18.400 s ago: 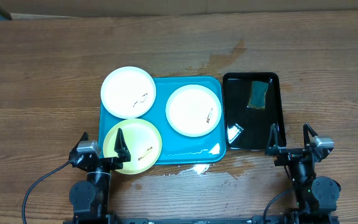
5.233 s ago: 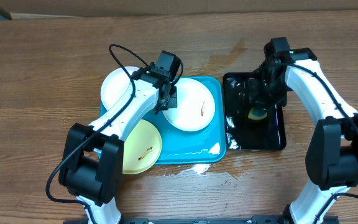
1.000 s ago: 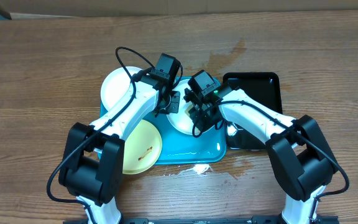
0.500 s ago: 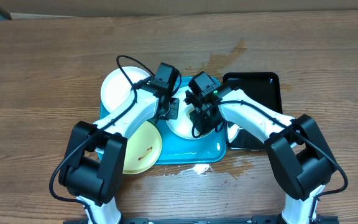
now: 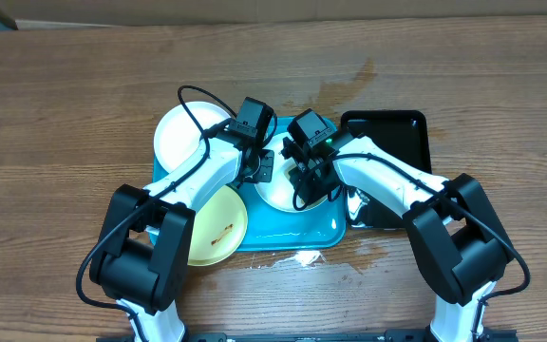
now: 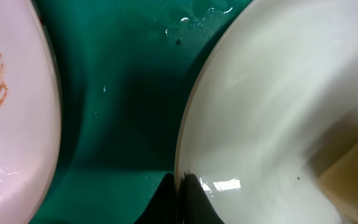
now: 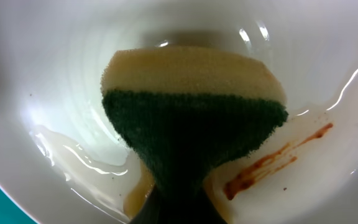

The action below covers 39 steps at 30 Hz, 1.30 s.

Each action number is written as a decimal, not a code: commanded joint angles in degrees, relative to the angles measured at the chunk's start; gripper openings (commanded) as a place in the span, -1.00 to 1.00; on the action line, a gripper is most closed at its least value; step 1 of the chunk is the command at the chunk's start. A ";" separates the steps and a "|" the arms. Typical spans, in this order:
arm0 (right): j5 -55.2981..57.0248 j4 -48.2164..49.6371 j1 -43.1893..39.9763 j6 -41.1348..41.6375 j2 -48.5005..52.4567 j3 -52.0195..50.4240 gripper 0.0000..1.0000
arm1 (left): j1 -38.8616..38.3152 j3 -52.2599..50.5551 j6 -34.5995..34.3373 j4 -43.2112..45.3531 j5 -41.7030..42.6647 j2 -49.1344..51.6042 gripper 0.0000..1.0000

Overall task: Clean dirty plates on tray and stack at the side
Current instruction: 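Scrub the white plate's sauce stain with the sponge in the right gripper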

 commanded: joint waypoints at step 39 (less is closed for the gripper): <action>13.25 9.68 -3.10 1.53 2.21 -3.72 -0.92 | -0.11 -1.27 3.74 -0.63 1.09 2.95 -0.92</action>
